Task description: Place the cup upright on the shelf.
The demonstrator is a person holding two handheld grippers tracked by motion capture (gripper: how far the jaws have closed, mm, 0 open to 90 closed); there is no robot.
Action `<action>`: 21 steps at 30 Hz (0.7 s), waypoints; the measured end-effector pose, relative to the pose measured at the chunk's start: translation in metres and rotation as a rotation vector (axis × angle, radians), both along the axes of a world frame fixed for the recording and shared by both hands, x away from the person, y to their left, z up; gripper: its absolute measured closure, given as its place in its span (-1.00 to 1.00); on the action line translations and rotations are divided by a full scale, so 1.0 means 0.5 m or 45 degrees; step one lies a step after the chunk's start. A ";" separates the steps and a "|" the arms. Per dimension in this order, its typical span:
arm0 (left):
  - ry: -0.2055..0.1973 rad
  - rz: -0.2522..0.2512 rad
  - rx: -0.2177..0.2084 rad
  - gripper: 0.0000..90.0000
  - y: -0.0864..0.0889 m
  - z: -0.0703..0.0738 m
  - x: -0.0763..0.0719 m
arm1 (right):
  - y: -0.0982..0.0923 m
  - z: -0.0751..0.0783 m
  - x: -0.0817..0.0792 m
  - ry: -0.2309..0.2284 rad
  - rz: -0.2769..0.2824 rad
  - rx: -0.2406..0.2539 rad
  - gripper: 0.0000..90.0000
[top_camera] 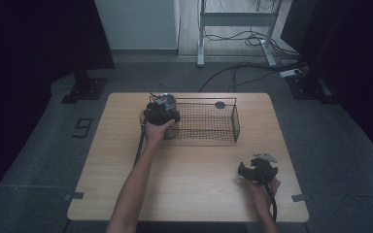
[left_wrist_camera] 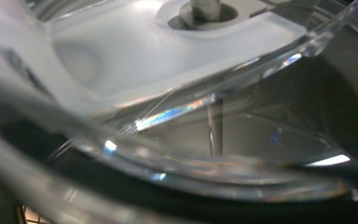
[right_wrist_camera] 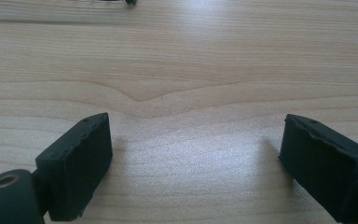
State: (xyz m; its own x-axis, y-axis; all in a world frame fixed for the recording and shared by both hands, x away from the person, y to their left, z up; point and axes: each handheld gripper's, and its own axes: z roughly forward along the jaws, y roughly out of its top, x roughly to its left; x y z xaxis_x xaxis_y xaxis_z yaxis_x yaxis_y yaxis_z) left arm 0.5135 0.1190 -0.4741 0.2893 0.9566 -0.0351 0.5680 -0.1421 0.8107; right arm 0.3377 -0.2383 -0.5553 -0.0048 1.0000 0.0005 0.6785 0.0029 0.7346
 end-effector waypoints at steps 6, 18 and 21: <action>-0.017 -0.014 0.030 -0.91 -0.006 -0.004 -0.007 | 0.000 0.000 0.000 0.001 0.000 -0.002 -0.79; -0.036 -0.035 0.069 -0.93 -0.008 -0.004 -0.015 | 0.003 0.000 -0.001 -0.003 -0.004 -0.003 -0.77; -0.048 -0.038 0.081 -0.94 -0.008 -0.001 -0.017 | 0.003 0.000 -0.001 -0.003 -0.003 -0.003 -0.77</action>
State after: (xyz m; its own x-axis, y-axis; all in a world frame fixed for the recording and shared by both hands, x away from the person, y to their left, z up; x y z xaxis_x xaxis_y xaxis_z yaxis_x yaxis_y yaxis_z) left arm 0.5047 0.1149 -0.4747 0.3177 0.9475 0.0372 0.5319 -0.2106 0.8202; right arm 0.3374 -0.2369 -0.5551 -0.0024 1.0000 -0.0017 0.6769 0.0028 0.7361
